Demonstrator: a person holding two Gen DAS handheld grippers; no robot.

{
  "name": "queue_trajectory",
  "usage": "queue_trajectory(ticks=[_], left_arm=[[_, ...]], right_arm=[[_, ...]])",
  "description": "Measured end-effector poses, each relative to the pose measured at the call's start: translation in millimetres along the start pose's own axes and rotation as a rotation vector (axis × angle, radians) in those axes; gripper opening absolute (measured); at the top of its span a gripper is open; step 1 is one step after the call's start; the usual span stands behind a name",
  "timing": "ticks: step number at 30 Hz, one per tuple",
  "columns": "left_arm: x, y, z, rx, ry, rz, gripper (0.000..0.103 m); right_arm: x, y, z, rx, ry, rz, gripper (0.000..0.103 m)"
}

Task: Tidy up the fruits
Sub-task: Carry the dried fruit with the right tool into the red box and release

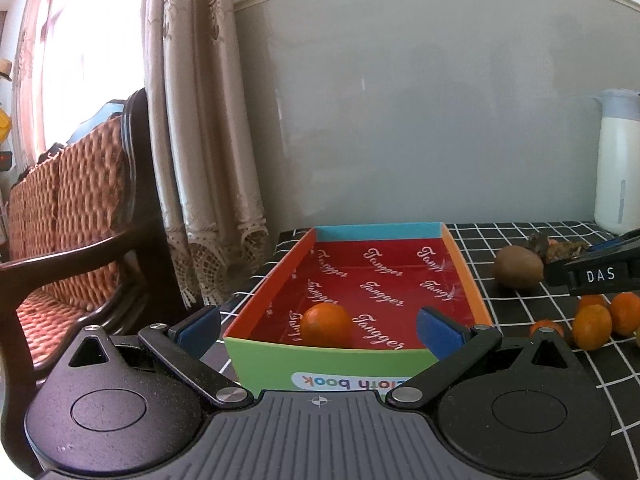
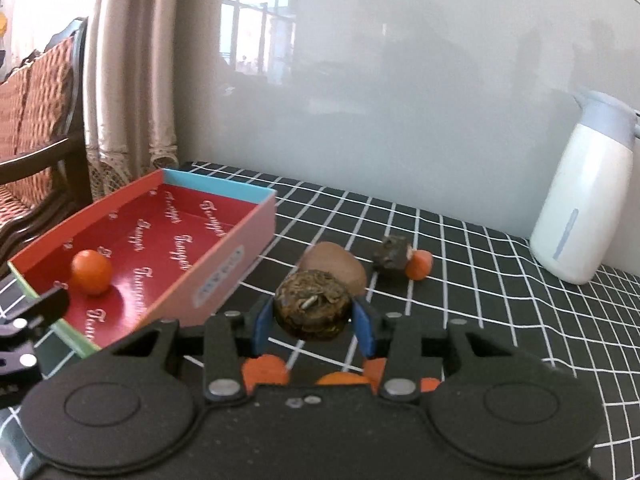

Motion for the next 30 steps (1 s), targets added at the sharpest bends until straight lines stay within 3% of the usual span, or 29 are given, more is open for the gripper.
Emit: queue_trajectory(ticks=[17, 30], left_arm=[[-49.1, 16.8, 6.9, -0.029, -0.081, -0.028, 0.103], [-85.8, 32.0, 10.3, -0.052, -0.133, -0.043, 0.103]], right_arm=[[-96.6, -9.7, -6.4, 0.051, -0.198, -0.073, 0.04], [-131.0, 3.9, 21.5, -0.015, -0.219, -0.08, 0.042]])
Point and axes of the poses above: each gripper's, at about its wrist camera, not at the fingertips, and z roughly the way its jaws point, x to its right, y to its underside, the point moved 8 cm from there along z, roughly the way its jaws point, and after that the axes turned 8 degrees about z, right-handed, at the moved point
